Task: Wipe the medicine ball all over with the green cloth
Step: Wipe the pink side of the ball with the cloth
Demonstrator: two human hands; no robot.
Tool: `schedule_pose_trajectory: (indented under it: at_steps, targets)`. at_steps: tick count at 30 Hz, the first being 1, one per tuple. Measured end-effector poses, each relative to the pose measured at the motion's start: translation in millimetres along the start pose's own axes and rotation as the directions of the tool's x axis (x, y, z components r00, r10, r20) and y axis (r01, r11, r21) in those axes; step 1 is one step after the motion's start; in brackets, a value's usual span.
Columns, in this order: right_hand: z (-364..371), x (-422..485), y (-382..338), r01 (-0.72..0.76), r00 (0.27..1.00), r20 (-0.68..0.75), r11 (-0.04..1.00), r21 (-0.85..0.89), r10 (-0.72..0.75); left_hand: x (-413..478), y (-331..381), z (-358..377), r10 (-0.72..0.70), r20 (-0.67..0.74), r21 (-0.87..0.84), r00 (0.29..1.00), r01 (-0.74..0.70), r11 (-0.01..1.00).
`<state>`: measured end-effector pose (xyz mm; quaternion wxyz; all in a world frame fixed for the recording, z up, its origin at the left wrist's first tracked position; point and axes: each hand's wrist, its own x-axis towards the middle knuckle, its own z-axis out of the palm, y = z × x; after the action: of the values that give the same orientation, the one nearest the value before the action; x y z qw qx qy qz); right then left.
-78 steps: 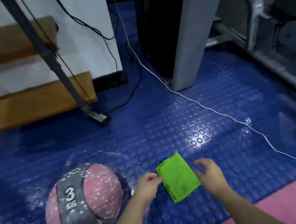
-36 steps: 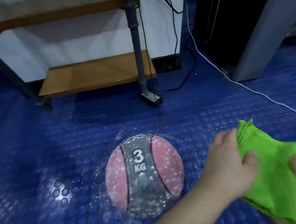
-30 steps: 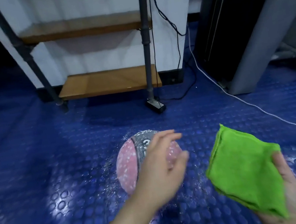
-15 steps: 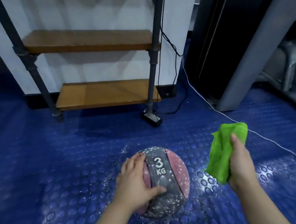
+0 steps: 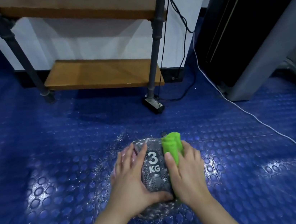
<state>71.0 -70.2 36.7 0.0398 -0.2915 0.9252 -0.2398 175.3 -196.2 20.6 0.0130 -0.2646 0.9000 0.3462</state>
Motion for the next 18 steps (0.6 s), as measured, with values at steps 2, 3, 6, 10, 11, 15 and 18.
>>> schedule_pose_trajectory:
  at_steps: [2, 3, 6, 10, 11, 15, 18]
  targets:
    - [7.6, 0.2, 1.3, 0.076, 0.993, 0.089, 0.996, -0.050, -0.071, -0.1, -1.4, 4.6, 0.012, -0.041, -0.031, 0.999, -0.014, 0.999]
    - [10.3, 2.4, 3.2, 0.098, 0.990, 0.108, 0.994, -0.049, -0.092, -0.7, -1.1, 6.0, 0.014, -0.054, -0.039, 0.998, -0.016, 0.999]
    - [15.1, 13.2, 11.2, 0.086, 0.992, 0.091, 0.996, 0.038, -0.089, -1.2, 1.7, 6.8, 0.017, -0.069, -0.052, 0.997, -0.021, 0.998]
    - [21.2, 25.4, 19.7, 0.012, 0.999, 0.047, 0.984, 0.175, -0.020, 3.6, 4.9, 3.4, 0.007, -0.057, -0.057, 0.998, -0.010, 0.998]
    - [21.6, 29.1, 21.5, -0.028, 0.999, 0.048, 0.977, 0.210, 0.019, 4.8, 5.4, 2.4, 0.003, -0.047, -0.058, 0.999, -0.006, 0.998]
    - [18.1, 39.3, 27.4, -0.221, 0.975, 0.099, 0.920, 0.322, 0.200, 4.4, 2.3, 0.3, -0.005, -0.027, -0.080, 1.000, 0.003, 0.997]
    - [19.0, 22.0, 17.4, -0.111, 0.993, 0.061, 0.968, 0.223, 0.099, 3.0, -1.8, 2.5, 0.000, -0.039, -0.083, 0.999, -0.004, 0.997]
